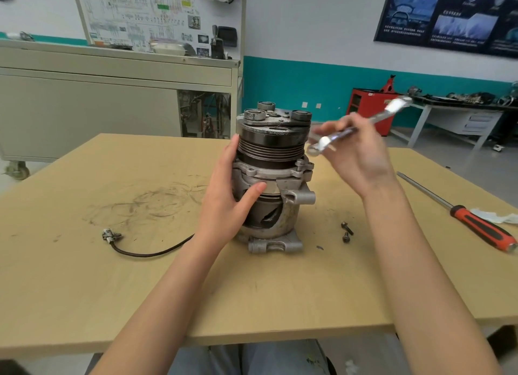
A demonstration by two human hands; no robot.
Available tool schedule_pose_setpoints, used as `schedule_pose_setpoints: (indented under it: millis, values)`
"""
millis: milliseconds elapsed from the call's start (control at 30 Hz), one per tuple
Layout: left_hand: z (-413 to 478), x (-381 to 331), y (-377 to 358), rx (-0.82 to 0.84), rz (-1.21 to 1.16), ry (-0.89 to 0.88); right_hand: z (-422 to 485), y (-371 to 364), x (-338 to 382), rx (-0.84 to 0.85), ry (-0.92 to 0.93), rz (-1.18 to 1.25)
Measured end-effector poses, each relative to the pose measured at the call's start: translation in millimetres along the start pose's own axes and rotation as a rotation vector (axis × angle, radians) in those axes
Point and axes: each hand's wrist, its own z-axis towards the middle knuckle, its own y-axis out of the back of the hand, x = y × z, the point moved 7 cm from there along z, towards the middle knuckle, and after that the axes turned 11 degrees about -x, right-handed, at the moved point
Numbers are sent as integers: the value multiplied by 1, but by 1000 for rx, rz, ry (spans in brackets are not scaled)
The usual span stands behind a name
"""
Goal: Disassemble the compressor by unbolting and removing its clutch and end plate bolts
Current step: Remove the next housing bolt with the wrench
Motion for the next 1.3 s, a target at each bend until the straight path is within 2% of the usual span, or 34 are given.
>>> schedule_pose_setpoints:
  millis: [67,100,133,200,267,333,433,500,567,633,700,767,800,900,967,1067,1200,1267,1300]
  values:
    - [0,-1,0,-2,-2,3,-6,8,22,-78,68,184]
    - [-1,-1,-1,-4,0,1,-11,11,32,-123,123,125]
    - [-1,-1,0,-5,-1,1,-16,13,38,-173,191,-41]
    - [0,-1,0,-5,-4,5,-31,8,41,-254,349,-565]
    - [0,-2,1,-13,4,-11,-47,-11,30,-229,497,-1011]
    - [0,-3,0,-12,-2,-21,-61,-34,13,-130,625,-1312]
    - [-1,-1,0,-7,-14,-4,-66,-45,2,-143,654,-1605]
    - [-1,-1,0,-8,-14,1,-65,-48,6,-148,639,-1554]
    - [0,-1,0,-11,1,-15,-65,-53,21,-173,649,-1329]
    - [0,-1,0,-10,11,-10,-60,-45,49,-276,655,-1057]
    - [0,0,1,-10,13,0,-51,-27,72,-368,629,-951]
    - [0,-1,1,-12,11,-1,-39,2,74,-399,510,-1107]
    - [0,-1,0,-12,6,-3,-32,24,65,-392,375,-1222]
    - [-1,-2,0,-9,-1,-4,-31,100,9,-312,-197,-1546]
    - [-1,-1,0,-6,3,3,-38,141,-20,-271,-409,-1711]
    - [0,-4,-1,17,-20,36,-39,168,-42,-291,-415,-1728]
    - [3,-4,5,32,-27,41,-33,169,-40,-319,-371,-1776]
    - [10,-2,10,52,-37,112,-32,157,-29,-363,-253,-1769]
    - [17,0,12,62,-54,170,-33,145,-21,-403,-145,-1671]
